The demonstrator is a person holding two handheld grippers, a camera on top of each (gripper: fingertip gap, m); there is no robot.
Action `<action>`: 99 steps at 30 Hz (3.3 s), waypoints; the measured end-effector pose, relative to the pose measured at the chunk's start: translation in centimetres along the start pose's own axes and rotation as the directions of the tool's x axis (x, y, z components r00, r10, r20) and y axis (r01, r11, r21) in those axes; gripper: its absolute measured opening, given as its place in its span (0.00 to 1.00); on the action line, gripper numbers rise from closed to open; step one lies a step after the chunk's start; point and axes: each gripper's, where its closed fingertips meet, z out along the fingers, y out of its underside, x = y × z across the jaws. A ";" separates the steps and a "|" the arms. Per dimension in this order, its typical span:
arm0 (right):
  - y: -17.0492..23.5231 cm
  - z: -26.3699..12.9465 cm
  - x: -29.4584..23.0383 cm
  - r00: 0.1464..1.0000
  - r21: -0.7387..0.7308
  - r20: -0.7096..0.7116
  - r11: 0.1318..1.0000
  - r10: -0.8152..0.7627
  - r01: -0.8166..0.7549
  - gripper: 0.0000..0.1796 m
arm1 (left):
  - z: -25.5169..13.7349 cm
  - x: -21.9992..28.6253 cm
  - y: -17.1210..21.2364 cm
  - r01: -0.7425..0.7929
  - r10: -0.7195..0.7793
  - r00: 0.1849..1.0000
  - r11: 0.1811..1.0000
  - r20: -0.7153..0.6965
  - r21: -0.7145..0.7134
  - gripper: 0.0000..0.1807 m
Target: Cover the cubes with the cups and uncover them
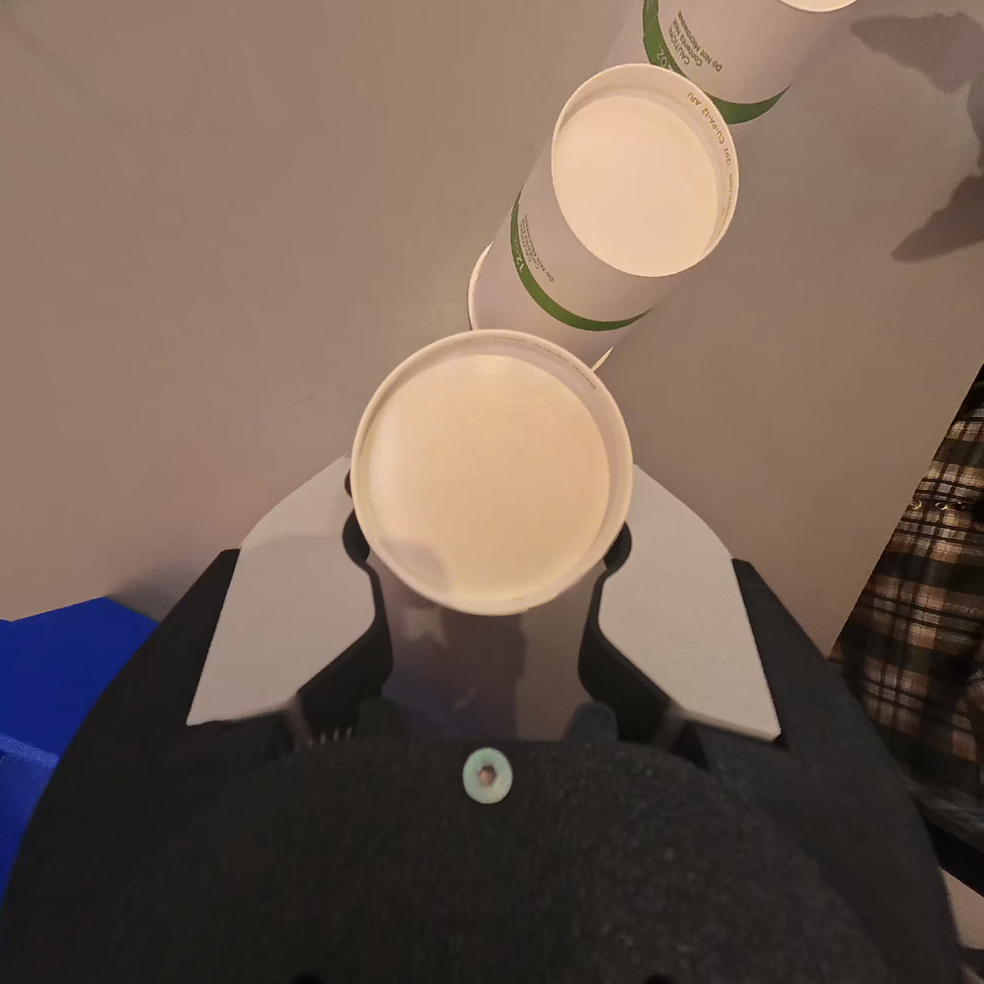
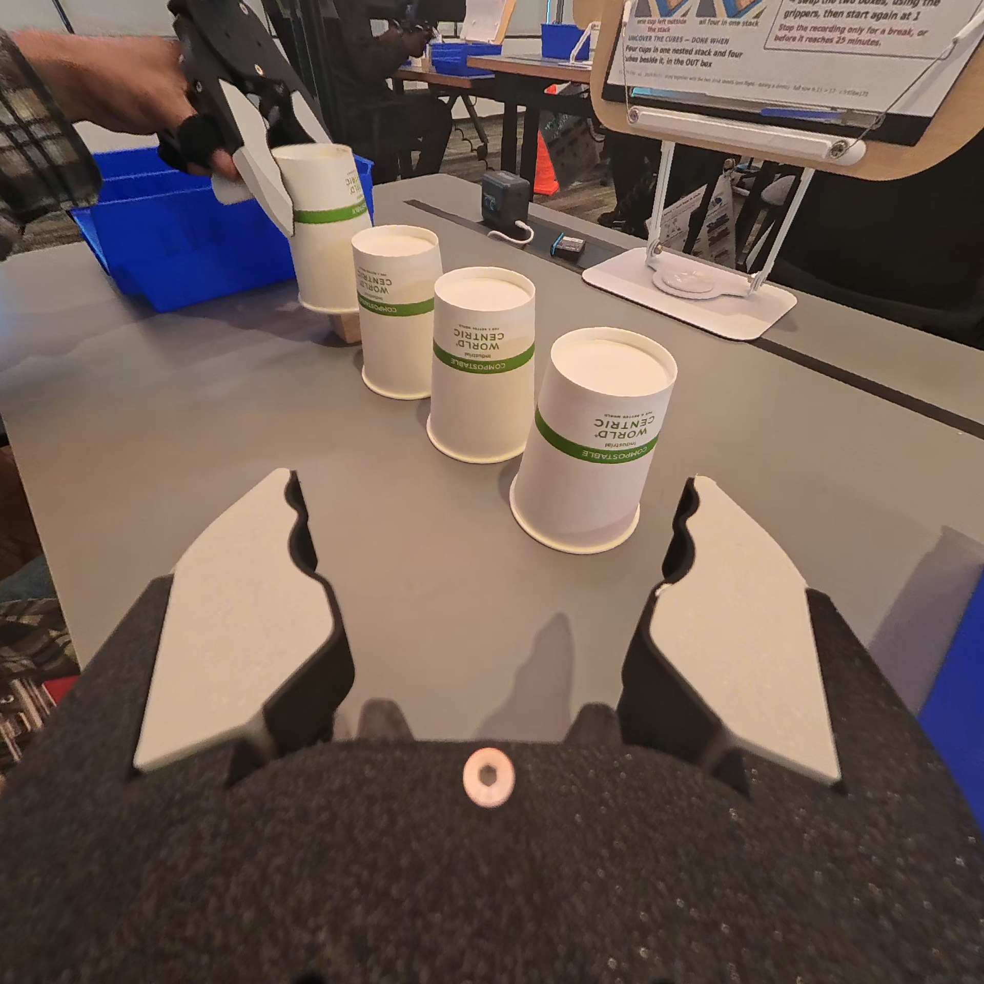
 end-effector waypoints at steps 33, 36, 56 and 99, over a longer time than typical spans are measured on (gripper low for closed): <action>0.0 -0.3 0.3 1.000 0.006 0.002 1.000 0.013 -0.013 0.71 | 2.9 -0.6 2.0 0.021 -0.019 1.000 0.992 0.016 -0.123 0.49; -0.1 -0.4 0.4 1.000 0.009 0.000 1.000 0.013 -0.013 0.72 | 2.1 -1.2 1.9 0.027 -0.020 0.998 0.993 0.059 -0.112 0.55; -0.5 -1.8 0.9 1.000 0.026 -0.004 1.000 0.014 -0.013 0.72 | -2.2 8.9 -12.5 -0.229 0.212 0.966 0.968 0.148 0.108 0.71; -2.8 -0.5 2.3 0.973 -0.219 0.118 0.950 -0.199 0.221 0.73 | -3.2 14.9 -3.8 -0.001 0.030 0.999 0.778 -0.036 0.628 0.62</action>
